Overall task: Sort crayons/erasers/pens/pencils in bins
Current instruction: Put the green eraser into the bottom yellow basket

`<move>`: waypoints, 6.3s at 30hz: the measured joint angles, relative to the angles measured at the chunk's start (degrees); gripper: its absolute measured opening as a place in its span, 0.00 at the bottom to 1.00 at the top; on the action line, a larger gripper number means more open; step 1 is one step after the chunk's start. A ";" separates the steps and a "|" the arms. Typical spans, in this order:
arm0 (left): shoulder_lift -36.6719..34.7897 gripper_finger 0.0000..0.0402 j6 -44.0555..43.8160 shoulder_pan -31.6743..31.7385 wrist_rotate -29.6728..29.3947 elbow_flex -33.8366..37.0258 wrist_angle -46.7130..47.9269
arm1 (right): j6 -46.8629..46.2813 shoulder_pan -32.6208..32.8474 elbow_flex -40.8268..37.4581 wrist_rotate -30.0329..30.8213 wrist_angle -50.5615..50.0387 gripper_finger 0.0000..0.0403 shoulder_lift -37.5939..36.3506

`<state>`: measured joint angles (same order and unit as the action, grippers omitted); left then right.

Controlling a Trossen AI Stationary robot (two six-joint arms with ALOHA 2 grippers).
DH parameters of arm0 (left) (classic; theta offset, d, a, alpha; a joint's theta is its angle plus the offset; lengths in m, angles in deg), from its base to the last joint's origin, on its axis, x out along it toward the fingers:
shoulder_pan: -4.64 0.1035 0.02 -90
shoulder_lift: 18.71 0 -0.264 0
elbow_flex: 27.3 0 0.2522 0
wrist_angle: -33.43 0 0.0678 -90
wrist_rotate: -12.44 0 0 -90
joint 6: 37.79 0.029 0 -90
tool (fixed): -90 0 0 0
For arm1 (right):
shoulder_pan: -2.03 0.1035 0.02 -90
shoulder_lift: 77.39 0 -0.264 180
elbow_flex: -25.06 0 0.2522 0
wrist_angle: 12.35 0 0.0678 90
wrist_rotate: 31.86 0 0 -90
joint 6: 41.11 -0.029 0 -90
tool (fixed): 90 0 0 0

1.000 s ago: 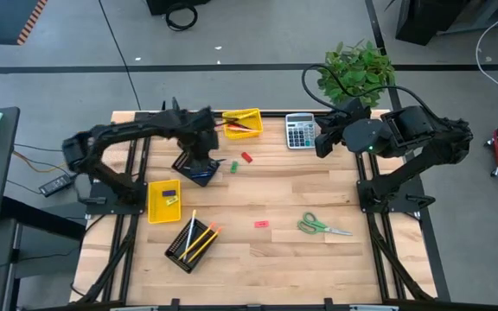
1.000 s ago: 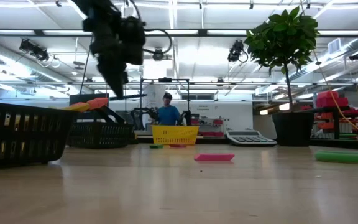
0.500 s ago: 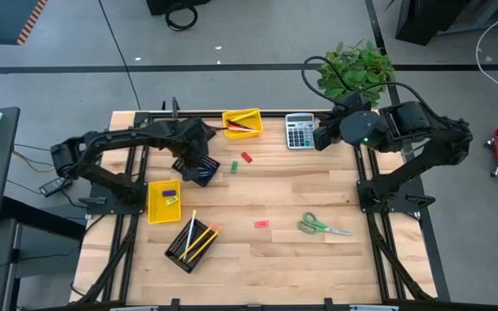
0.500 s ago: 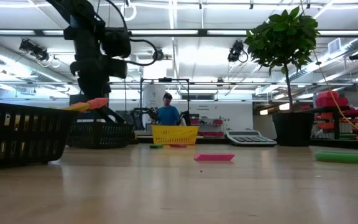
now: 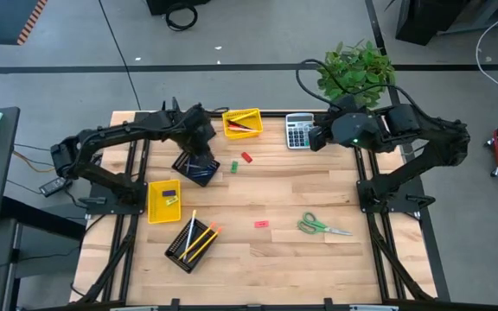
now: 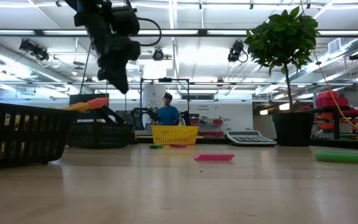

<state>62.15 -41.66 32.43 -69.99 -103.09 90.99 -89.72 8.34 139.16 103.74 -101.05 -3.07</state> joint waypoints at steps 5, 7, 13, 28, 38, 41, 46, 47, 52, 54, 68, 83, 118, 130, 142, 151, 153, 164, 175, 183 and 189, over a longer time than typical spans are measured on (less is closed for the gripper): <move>0.00 0.24 -14.61 -0.43 0.12 -2.62 -0.40 | 0.36 -3.19 -4.81 -6.91 4.47 0.06 0.09; 0.00 0.25 -20.02 -0.97 0.13 -2.96 -1.52 | 0.69 -4.31 -6.62 -9.64 6.40 0.06 0.05; 0.00 0.35 -25.82 -3.59 0.08 -3.01 -3.82 | 0.89 -6.18 -8.42 -17.00 7.26 0.06 -0.02; 0.00 0.56 -32.83 -9.96 -2.90 -3.01 -16.95 | 7.18 -6.81 -8.42 -17.90 7.32 0.06 -1.07; 0.00 0.50 -28.22 -10.56 -1.52 -8.01 -18.35 | 3.99 -9.62 -8.42 -20.37 7.61 0.06 -1.05; 0.02 0.49 -25.30 -10.56 -5.29 -12.42 -15.78 | 3.82 -10.09 -8.40 -20.56 8.60 0.06 -0.98; 0.02 0.47 -18.65 -10.27 -10.37 -17.21 -14.19 | 3.13 -10.03 -8.40 -21.33 10.82 0.06 -0.98; 0.02 0.47 -17.70 -10.02 -10.40 -17.88 -14.21 | 2.66 -10.03 -8.40 -21.57 11.06 0.06 -0.98; 0.03 0.47 -15.94 -8.72 -10.38 -19.23 -14.79 | -1.12 -9.83 -8.40 -22.63 10.91 0.06 -0.98; 0.07 0.48 -15.86 -8.24 -10.36 -19.23 -15.76 | -3.50 -9.37 -8.38 -24.26 10.89 0.06 -0.98; 0.26 0.47 -14.81 -6.73 -10.28 -19.23 -21.04 | -5.70 -6.83 -8.38 -25.33 10.89 0.06 -0.98; 7.12 0.44 -25.03 -8.64 -14.20 -19.27 -18.83 | 14.77 -18.97 -8.34 -42.12 3.87 0.06 -2.66; 36.88 0.56 -45.02 -8.39 -7.76 -29.90 9.19 | 45.43 -38.58 -8.34 -59.65 2.18 0.06 -3.63; 38.27 0.54 -42.97 -7.56 -7.32 -29.72 8.74 | 45.09 -38.55 -8.36 -59.65 2.15 0.06 -3.63; 38.27 0.53 -41.34 -9.33 -7.14 -29.72 9.21 | 41.64 -38.55 -8.36 -59.34 2.41 0.06 -3.63; 38.25 0.54 -41.34 -9.46 -6.23 -29.72 9.23 | 41.07 -38.55 -8.36 -59.21 2.39 0.06 -3.63; 38.25 0.54 -41.34 -9.57 -6.25 -29.72 9.23 | 40.32 -38.55 -8.36 -59.21 2.41 0.06 -3.63; 38.21 0.53 -41.48 -9.66 -6.20 -29.72 9.21 | 39.18 -38.55 -8.36 -59.19 2.42 0.06 -3.63; 38.18 0.52 -41.36 -9.68 -6.20 -29.72 9.23 | 39.38 -38.55 -8.36 -59.19 2.41 0.06 -3.63; 38.18 0.52 -41.36 -9.68 -6.18 -29.72 9.23 | 39.40 -38.55 -8.36 -59.19 2.41 0.06 -3.63; 38.18 0.52 -41.38 -9.68 -6.17 -29.72 9.23 | 39.40 -38.55 -8.36 -59.19 2.41 0.06 -3.63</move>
<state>100.34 -83.04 22.74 -76.16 -132.81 100.23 -50.32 -30.22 130.81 44.55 -98.65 -6.70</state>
